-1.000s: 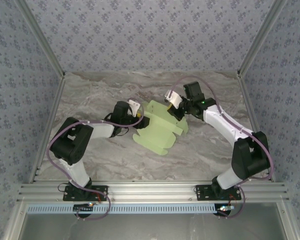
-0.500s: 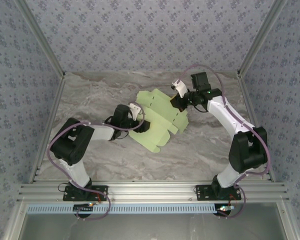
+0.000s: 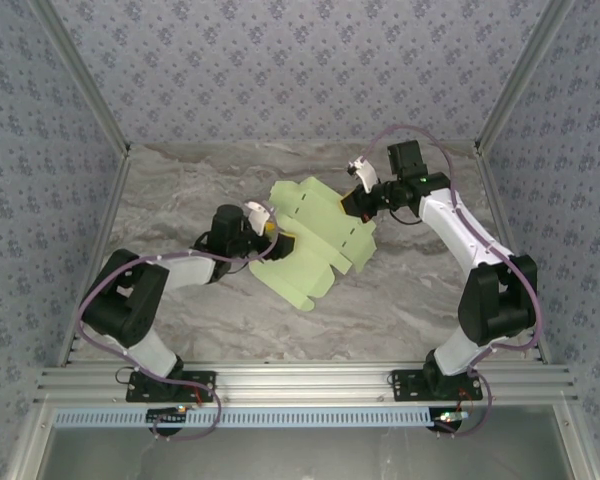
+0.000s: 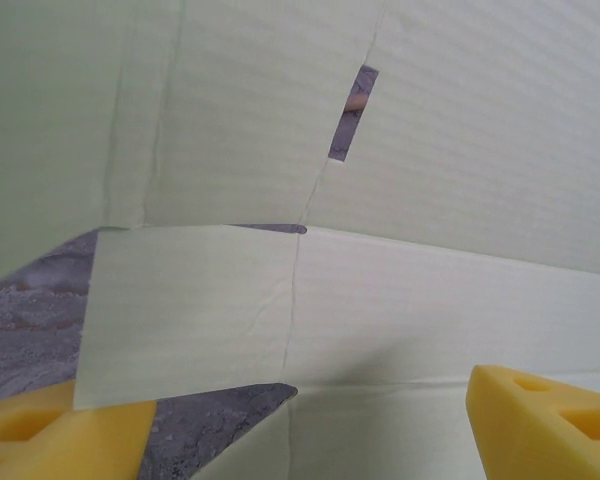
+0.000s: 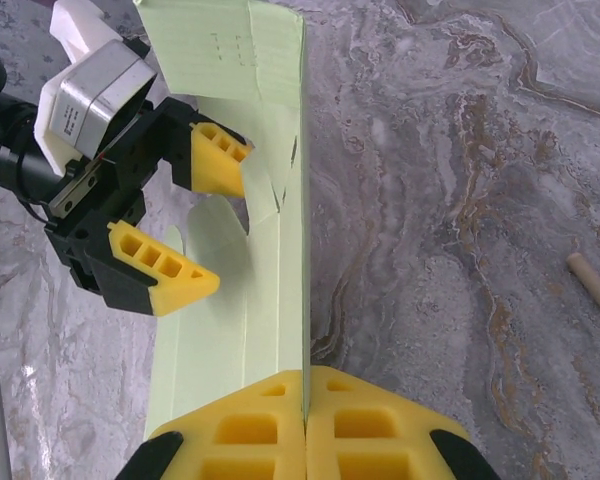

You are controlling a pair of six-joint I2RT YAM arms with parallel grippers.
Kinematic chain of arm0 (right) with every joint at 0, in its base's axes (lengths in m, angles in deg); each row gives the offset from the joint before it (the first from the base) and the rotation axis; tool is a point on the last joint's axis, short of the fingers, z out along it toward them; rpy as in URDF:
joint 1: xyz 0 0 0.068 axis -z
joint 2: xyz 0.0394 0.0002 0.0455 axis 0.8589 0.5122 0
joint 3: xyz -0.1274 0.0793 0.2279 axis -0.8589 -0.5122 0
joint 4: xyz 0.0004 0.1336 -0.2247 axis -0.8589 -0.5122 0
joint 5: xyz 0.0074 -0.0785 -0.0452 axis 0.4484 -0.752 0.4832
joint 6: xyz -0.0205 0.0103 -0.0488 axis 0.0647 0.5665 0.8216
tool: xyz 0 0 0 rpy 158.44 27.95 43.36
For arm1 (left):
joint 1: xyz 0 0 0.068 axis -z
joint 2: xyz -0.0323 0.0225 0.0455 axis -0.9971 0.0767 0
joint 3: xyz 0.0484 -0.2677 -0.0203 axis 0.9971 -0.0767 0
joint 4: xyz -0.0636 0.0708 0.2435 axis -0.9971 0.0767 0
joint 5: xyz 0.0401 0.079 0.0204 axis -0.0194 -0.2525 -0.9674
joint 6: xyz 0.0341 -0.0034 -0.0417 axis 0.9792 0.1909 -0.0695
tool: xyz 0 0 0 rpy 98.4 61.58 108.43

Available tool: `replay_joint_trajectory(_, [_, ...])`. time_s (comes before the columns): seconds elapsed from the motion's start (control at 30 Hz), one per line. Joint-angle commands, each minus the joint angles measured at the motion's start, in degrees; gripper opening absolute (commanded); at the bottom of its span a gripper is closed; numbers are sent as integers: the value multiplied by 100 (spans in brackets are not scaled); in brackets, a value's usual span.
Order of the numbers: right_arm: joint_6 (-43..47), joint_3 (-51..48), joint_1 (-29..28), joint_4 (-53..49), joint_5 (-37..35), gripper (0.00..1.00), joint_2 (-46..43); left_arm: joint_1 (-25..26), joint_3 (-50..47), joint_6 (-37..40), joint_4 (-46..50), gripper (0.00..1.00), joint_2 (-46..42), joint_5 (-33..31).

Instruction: Fold the paper box

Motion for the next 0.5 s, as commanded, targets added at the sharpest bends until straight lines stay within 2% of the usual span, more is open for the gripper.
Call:
replay_joint_trajectory(0.0, [-128, 234, 26, -209, 223, 0, -45, -61, -71, -12, -614, 75, -133, 365])
replay_joint_trajectory(0.2, [-328, 272, 24, -205, 5, 0, 57, -45, -573, -194, -1409, 53, -439, 502])
replay_joint_trajectory(0.47, [-586, 286, 1, -84, -78, 0, 136, 137, -699, 216, -1128, 34, -760, 476])
